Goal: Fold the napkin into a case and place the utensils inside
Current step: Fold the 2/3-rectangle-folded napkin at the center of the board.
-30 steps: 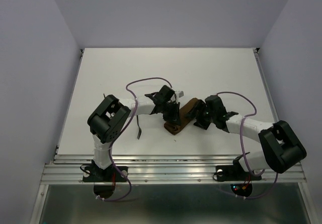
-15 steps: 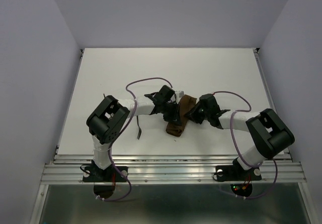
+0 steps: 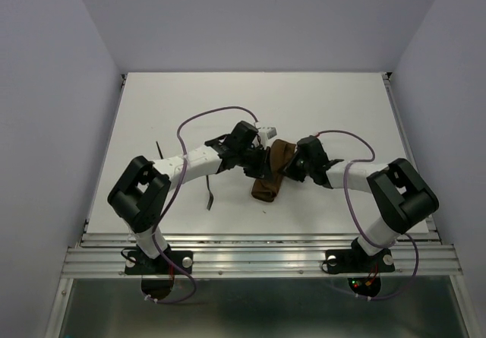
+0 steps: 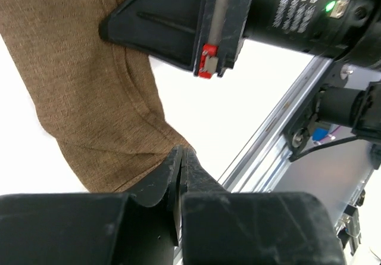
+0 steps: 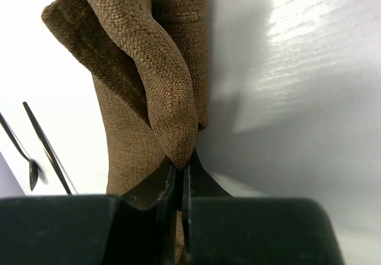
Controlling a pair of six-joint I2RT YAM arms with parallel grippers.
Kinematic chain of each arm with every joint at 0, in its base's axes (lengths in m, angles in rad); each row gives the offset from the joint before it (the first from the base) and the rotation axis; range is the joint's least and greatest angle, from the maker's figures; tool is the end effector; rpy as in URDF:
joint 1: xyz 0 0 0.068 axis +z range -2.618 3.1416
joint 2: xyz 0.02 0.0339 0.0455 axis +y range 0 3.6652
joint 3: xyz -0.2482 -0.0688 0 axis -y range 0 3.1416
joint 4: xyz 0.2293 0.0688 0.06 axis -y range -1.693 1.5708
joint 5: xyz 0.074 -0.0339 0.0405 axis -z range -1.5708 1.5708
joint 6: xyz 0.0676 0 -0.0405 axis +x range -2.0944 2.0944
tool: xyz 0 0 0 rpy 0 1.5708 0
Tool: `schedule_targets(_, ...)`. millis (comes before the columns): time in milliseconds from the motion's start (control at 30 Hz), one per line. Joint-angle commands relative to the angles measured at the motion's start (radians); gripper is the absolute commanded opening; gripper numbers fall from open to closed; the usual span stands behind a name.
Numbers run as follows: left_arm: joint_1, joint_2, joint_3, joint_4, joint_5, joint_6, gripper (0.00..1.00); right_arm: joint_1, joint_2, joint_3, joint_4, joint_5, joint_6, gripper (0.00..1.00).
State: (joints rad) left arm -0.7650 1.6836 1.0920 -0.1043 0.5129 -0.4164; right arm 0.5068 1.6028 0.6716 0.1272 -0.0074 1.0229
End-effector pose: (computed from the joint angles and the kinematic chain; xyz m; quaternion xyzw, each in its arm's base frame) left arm 0.2466 -0.2828 0.1968 0.2578 0.8443 -0.4191 0.2124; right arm 0.2718 0.1515 0.1114 0.2353 0.8970 0.2615 0.2675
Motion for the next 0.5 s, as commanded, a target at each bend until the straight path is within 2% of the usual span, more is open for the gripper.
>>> schedule_targets(0,-0.007,-0.012,-0.021,-0.017,0.001,0.03,0.08,0.009,0.025,0.032,-0.046,0.04,-0.055,0.01)
schedule_targets(167,-0.022,0.02,-0.046,0.063,0.033,0.01,0.0,0.009,0.036,0.052,-0.054,0.038,-0.064,0.01)
schedule_targets(467,-0.076,0.125,-0.112,0.138,0.026,-0.007,0.0,0.009,0.046,0.095,-0.074,0.038,-0.084,0.01)
